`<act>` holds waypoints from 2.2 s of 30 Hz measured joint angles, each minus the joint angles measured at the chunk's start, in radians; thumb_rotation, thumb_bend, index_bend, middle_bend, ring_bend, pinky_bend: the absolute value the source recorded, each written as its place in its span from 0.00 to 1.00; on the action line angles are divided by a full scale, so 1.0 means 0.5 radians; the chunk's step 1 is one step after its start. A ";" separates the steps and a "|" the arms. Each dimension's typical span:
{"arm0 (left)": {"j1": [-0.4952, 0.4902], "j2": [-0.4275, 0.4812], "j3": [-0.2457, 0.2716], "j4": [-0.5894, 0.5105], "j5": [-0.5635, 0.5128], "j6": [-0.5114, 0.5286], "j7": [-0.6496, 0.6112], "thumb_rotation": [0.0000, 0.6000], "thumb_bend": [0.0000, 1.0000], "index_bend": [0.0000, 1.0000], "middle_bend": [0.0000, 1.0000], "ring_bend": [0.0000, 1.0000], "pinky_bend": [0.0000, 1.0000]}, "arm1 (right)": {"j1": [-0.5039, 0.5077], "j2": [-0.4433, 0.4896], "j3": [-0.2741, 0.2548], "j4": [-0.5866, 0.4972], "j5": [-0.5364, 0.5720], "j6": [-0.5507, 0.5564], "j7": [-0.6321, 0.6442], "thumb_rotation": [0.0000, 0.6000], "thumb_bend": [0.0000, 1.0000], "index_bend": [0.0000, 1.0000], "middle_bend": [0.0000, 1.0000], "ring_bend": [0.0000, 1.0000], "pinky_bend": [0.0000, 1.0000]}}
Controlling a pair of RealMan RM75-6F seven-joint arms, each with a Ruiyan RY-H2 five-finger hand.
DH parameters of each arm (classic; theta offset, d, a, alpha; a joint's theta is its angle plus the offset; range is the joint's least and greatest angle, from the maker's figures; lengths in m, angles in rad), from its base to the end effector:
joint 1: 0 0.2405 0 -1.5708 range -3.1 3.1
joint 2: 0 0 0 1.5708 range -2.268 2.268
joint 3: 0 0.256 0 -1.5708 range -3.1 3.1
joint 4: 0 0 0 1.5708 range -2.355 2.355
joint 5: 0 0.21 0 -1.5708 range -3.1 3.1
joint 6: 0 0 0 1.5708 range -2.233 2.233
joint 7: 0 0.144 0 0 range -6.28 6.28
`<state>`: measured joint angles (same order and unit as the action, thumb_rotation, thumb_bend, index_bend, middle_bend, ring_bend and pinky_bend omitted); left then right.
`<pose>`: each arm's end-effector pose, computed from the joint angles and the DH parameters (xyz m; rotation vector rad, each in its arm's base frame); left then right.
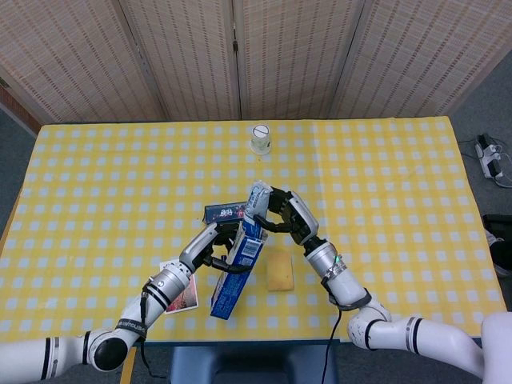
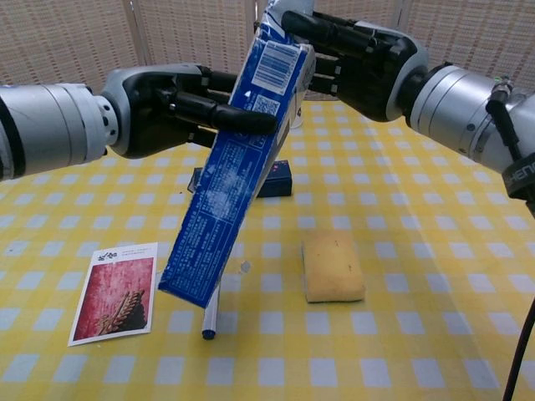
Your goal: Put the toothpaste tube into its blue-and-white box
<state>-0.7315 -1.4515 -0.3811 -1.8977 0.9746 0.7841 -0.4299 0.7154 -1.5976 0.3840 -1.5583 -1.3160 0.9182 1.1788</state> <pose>-0.0480 0.3049 0.0074 -1.4843 -2.1700 -1.5043 -0.0727 -0.3466 -0.0011 -0.9192 2.2257 -1.7982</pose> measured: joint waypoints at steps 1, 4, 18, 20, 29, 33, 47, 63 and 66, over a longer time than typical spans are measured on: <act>0.010 -0.003 -0.001 -0.003 0.044 0.005 -0.023 1.00 0.15 0.53 0.58 0.50 0.62 | 0.002 0.024 -0.001 -0.031 -0.002 -0.009 -0.030 1.00 0.34 0.52 0.37 0.45 0.33; 0.047 -0.023 0.001 -0.008 0.220 0.036 -0.127 1.00 0.15 0.53 0.58 0.50 0.62 | 0.003 0.120 -0.002 -0.168 -0.015 -0.027 -0.125 1.00 0.34 0.44 0.32 0.41 0.32; 0.080 -0.015 0.022 0.053 0.668 -0.004 -0.706 1.00 0.15 0.52 0.58 0.49 0.62 | -0.011 0.553 -0.034 -0.461 -0.161 -0.152 -0.084 1.00 0.34 0.00 0.03 0.17 0.12; 0.074 -0.019 0.029 0.102 0.723 0.001 -0.791 1.00 0.15 0.52 0.58 0.49 0.61 | -0.005 0.598 -0.032 -0.474 -0.165 -0.188 0.008 1.00 0.34 0.00 0.02 0.15 0.10; 0.019 -0.038 0.096 0.322 0.896 0.026 -1.067 1.00 0.16 0.52 0.58 0.49 0.61 | 0.022 0.781 -0.021 -0.540 -0.252 -0.265 0.383 1.00 0.30 0.00 0.00 0.13 0.08; 0.000 -0.044 0.131 0.369 0.921 0.050 -1.116 1.00 0.15 0.52 0.58 0.49 0.61 | 0.021 0.821 -0.024 -0.543 -0.298 -0.228 0.489 1.00 0.29 0.00 0.00 0.12 0.08; -0.006 0.043 0.250 0.533 0.991 0.124 -0.883 1.00 0.15 0.54 0.59 0.50 0.62 | -0.168 1.010 -0.153 -0.409 -0.419 0.088 0.237 1.00 0.28 0.00 0.00 0.07 0.03; -0.006 0.337 0.323 0.781 0.781 0.111 -0.155 1.00 0.16 0.61 0.68 0.59 0.70 | -0.467 1.112 -0.498 0.024 -0.619 0.453 0.464 1.00 0.28 0.00 0.00 0.03 0.03; -0.007 0.339 0.349 0.830 0.780 0.101 -0.108 1.00 0.16 0.61 0.68 0.58 0.70 | -0.454 1.071 -0.555 0.090 -0.678 0.473 0.514 1.00 0.28 0.00 0.00 0.03 0.03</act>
<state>-0.7352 -1.2821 -0.2065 -1.4827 1.3648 0.8346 -0.4839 0.4884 -1.0622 0.1067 -1.5131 -1.6549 1.1548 1.4360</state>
